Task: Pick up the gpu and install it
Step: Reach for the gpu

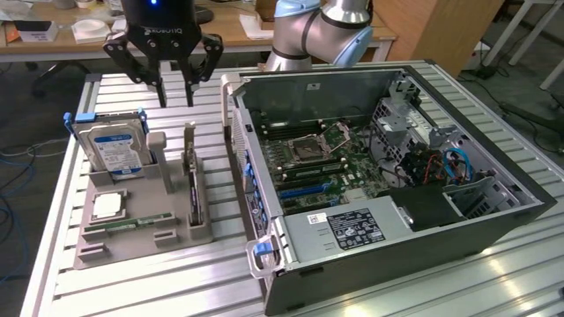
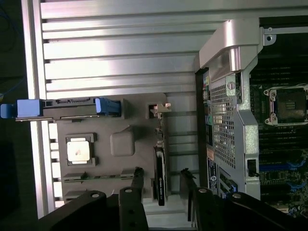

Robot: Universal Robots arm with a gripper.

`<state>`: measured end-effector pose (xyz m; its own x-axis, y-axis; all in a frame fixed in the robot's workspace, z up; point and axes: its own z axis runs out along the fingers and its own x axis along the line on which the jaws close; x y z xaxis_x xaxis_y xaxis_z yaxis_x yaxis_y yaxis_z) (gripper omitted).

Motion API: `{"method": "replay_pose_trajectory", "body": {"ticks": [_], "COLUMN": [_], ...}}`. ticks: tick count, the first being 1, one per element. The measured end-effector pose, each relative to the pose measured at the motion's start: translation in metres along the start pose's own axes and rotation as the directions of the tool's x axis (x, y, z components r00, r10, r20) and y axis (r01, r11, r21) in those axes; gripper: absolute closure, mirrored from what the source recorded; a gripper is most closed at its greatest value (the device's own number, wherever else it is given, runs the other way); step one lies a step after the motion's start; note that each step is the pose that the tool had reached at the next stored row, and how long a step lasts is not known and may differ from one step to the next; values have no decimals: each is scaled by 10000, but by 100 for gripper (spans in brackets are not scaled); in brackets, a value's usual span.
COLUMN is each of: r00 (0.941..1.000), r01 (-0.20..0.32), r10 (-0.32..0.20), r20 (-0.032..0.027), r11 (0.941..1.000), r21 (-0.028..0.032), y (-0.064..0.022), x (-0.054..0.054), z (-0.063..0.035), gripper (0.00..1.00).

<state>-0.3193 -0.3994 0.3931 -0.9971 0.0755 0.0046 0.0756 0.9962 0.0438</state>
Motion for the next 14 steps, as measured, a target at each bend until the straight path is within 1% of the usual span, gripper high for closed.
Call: {"method": "replay_pose_trajectory", "body": {"ticks": [1, 4, 5, 14], "r00": [10000, 10000, 10000, 10000], "r01": [0, 1, 0, 0], "r10": [0, -1, 0, 0], "r20": [0, 0, 0, 0], "r11": [10000, 10000, 10000, 10000], "r21": [0, -1, 0, 0], "y": [0, 0, 0, 0], "x": [0, 0, 0, 0], "z": [0, 0, 0, 0], "gripper": [53, 53, 47, 47]}}
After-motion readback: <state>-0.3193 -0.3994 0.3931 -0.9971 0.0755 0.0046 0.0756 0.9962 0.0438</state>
